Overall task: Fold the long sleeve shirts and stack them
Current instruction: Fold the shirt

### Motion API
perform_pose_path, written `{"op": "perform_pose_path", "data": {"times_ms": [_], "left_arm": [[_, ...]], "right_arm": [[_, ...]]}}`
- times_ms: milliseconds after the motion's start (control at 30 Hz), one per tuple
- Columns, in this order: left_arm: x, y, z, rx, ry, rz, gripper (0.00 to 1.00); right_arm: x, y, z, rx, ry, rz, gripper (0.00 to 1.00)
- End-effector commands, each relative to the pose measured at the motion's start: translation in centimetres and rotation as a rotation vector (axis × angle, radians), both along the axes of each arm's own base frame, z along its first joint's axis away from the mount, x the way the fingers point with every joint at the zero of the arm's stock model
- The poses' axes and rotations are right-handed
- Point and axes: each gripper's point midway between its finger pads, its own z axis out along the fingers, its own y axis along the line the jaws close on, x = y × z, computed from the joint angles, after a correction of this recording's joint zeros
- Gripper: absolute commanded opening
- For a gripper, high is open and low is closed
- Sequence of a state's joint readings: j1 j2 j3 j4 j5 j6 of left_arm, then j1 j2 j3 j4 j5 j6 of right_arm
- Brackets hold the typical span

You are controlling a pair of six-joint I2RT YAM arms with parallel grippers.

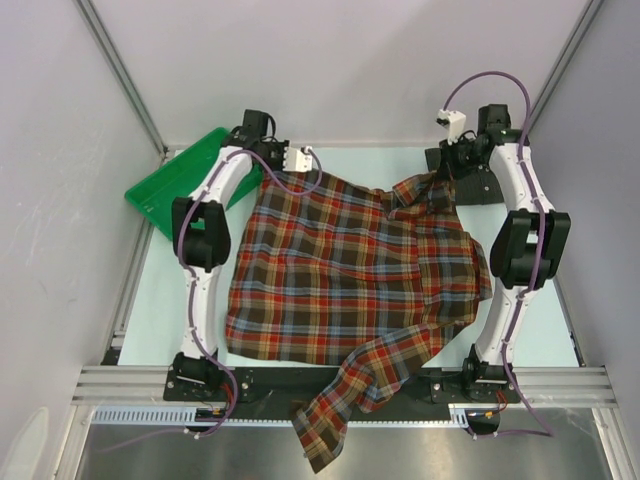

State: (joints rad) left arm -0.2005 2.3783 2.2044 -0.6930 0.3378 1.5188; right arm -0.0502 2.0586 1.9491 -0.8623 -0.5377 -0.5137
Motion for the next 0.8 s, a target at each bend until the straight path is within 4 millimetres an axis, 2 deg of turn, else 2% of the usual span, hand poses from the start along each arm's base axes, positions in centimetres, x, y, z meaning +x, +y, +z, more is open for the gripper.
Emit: {"op": "perform_pose_path", "data": {"times_ms": [0, 67, 100, 167, 200, 233, 367, 400, 533, 567, 633, 767], "left_arm": [[-1.4, 0.7, 3.2, -0.008, -0.036, -0.028, 0.00], [-1.8, 0.8, 3.4, -0.008, -0.035, -0.028, 0.00], [-2.1, 0.9, 2.9, -0.005, -0.021, -0.024, 0.00], [-2.4, 0.9, 3.4, -0.010, -0.023, -0.018, 0.00], [-2.8, 1.0, 2.8, -0.009, -0.008, -0.014, 0.00], [-2.9, 1.2, 3.3, -0.010, -0.017, -0.011, 0.00], [-3.9, 1.3, 3.3, -0.017, -0.005, -0.016, 0.00], [-4.1, 1.3, 3.9, -0.022, -0.016, -0.017, 0.00], [-5.0, 1.5, 4.4, -0.022, -0.026, -0.025, 0.00], [-5.4, 1.6, 4.0, -0.013, -0.017, -0.031, 0.00], [-5.8, 1.6, 4.6, -0.010, -0.030, -0.039, 0.00], [-7.5, 1.9, 4.5, 0.010, -0.030, -0.067, 0.00]], "right_arm": [[-0.3, 0.8, 5.5, 0.054, -0.105, 0.011, 0.00], [-0.5, 0.9, 6.5, 0.073, -0.117, 0.007, 0.00], [-0.5, 0.8, 6.9, 0.075, -0.125, 0.005, 0.00], [-0.6, 0.8, 8.0, 0.092, -0.145, -0.008, 0.00], [-0.5, 0.5, 8.5, 0.099, -0.153, -0.018, 0.00], [-0.6, 0.6, 8.9, 0.113, -0.158, -0.025, 0.00], [-0.8, 0.4, 11.8, 0.159, -0.208, -0.056, 0.00], [-0.9, 0.4, 12.4, 0.166, -0.220, -0.060, 0.00], [-1.6, 0.2, 15.3, 0.201, -0.272, -0.077, 0.00], [-1.8, 0.1, 15.6, 0.204, -0.276, -0.079, 0.00], [-2.5, -0.1, 16.4, 0.211, -0.286, -0.083, 0.00], [-4.2, -0.1, 16.4, 0.215, -0.270, -0.081, 0.00]]}}
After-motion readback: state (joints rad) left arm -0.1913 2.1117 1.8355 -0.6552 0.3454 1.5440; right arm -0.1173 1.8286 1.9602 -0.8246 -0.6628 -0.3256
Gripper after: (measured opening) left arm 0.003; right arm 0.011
